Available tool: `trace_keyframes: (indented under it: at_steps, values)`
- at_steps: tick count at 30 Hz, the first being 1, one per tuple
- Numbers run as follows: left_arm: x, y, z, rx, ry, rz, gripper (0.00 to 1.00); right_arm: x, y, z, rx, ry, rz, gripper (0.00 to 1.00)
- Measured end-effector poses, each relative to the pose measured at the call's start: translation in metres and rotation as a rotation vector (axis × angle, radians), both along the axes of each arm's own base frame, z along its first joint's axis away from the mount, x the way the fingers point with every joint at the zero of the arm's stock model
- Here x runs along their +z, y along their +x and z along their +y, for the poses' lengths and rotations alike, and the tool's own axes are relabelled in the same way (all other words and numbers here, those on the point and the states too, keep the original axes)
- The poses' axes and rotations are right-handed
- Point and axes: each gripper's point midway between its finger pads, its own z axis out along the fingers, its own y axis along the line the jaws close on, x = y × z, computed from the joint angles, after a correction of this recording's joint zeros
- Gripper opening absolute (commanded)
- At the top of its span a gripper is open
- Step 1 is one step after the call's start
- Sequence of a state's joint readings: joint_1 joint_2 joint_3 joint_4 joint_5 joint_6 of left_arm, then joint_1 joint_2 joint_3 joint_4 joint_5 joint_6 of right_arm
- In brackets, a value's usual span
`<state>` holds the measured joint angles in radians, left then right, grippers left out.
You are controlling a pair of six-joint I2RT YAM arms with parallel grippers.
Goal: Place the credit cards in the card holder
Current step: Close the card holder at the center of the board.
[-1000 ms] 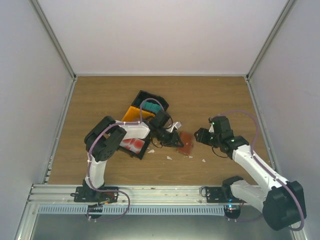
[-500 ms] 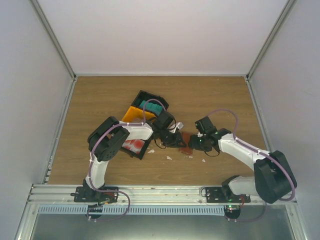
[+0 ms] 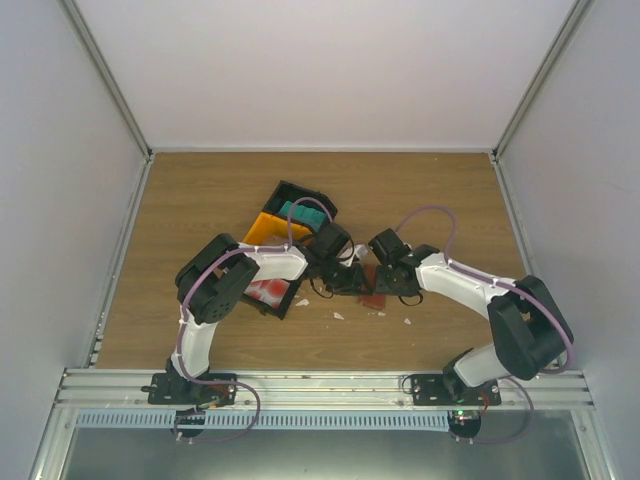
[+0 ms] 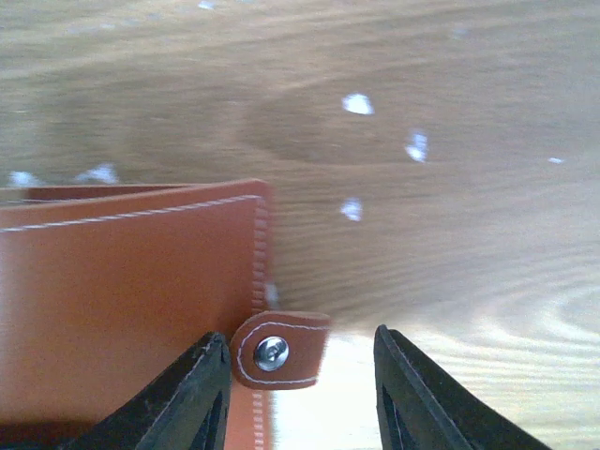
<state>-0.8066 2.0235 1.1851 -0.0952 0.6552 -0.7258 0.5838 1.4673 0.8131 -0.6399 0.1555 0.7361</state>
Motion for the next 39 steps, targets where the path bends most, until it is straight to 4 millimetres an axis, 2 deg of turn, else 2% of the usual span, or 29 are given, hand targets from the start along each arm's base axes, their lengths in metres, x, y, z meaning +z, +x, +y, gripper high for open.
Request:
trace_keyframes:
  at_steps: [7,10,19,27,34,39]
  values:
    - [0.001,0.0,-0.001,0.004,0.009,-0.011,0.0,-0.002,-0.01,-0.026,-0.088,-0.111,0.021,0.41]
    - [0.001,0.0,-0.001,0.004,0.009,-0.011,0.0,-0.002,-0.013,-0.031,-0.104,-0.127,0.028,0.34]
    - [0.001,0.0,-0.001,0.004,0.01,-0.012,0.0,-0.002,-0.014,-0.032,-0.113,-0.13,0.034,0.16]
    - [0.001,0.0,-0.001,0.004,0.01,-0.013,0.0,-0.002,-0.015,-0.031,-0.11,-0.128,0.037,0.12]
    - [0.001,0.0,-0.001,0.003,0.01,-0.014,0.0,-0.001,-0.014,-0.029,-0.106,-0.116,0.037,0.01]
    - [0.001,0.0,-0.001,0.004,0.01,-0.014,0.01,0.005,-0.011,-0.022,-0.095,-0.072,0.012,0.0]
